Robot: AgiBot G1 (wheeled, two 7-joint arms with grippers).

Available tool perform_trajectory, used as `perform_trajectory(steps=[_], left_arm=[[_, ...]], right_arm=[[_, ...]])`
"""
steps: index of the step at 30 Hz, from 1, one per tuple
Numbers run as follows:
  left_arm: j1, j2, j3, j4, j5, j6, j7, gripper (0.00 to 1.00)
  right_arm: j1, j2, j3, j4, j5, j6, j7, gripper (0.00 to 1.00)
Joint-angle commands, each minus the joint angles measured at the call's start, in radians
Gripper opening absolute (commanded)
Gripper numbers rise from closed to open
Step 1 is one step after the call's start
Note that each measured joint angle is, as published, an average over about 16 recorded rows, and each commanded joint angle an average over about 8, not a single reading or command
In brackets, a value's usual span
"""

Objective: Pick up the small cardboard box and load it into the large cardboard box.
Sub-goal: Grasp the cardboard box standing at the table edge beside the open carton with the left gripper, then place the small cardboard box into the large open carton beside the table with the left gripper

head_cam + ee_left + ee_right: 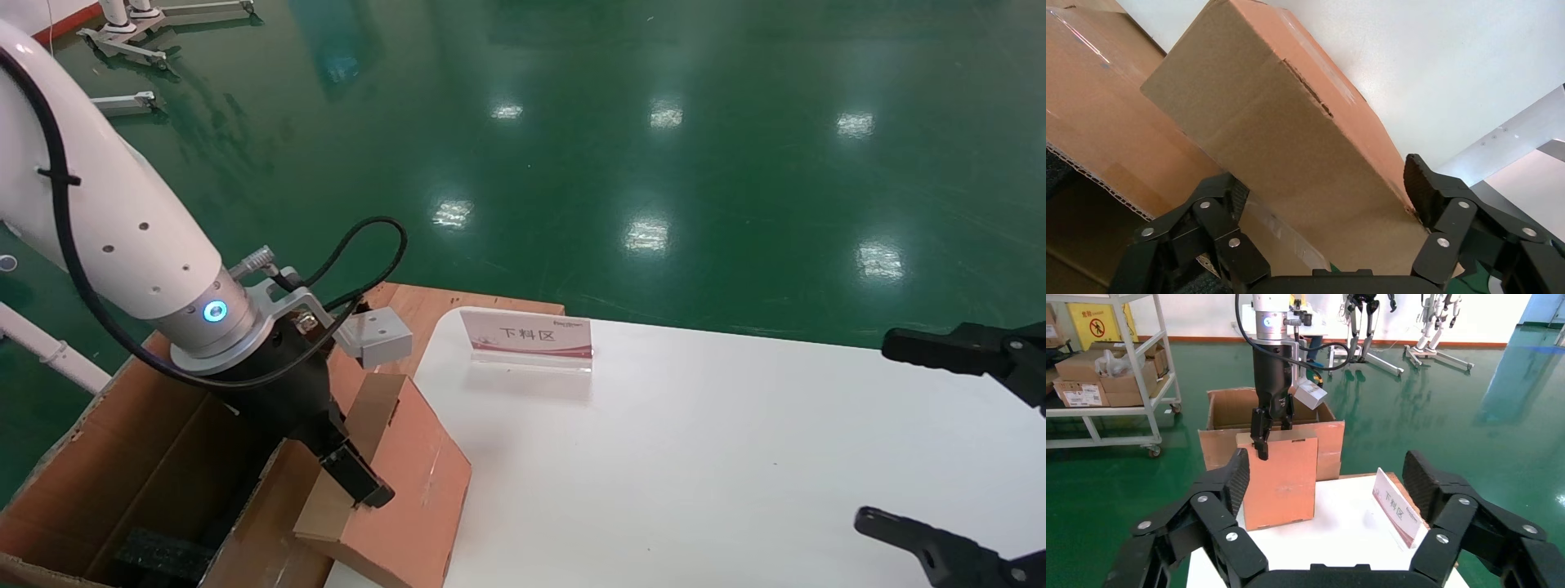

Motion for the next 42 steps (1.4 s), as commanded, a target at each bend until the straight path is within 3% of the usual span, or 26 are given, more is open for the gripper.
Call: perform_trajectory(steps=[1,32,42], left_arm=[[0.000,0.000,-0.001,0.000,-0.001,0.000,0.000,0.00],[-0.005,0.001,-0.005,0.020,-0.013,0.003,0.003,0.00],[-0.119,-0.084,-0.074,0.016,-0.055,-0.012,0.005,0.00]], right_arm=[[0.000,0.000,0.000,0.000,0.000,0.000,0.000,0.00],[0.000,0.000,0.000,0.000,0.000,0.000,0.000,0.00],[0.001,0.000,-0.001,-0.001,0.000,0.000,-0.001,0.00]])
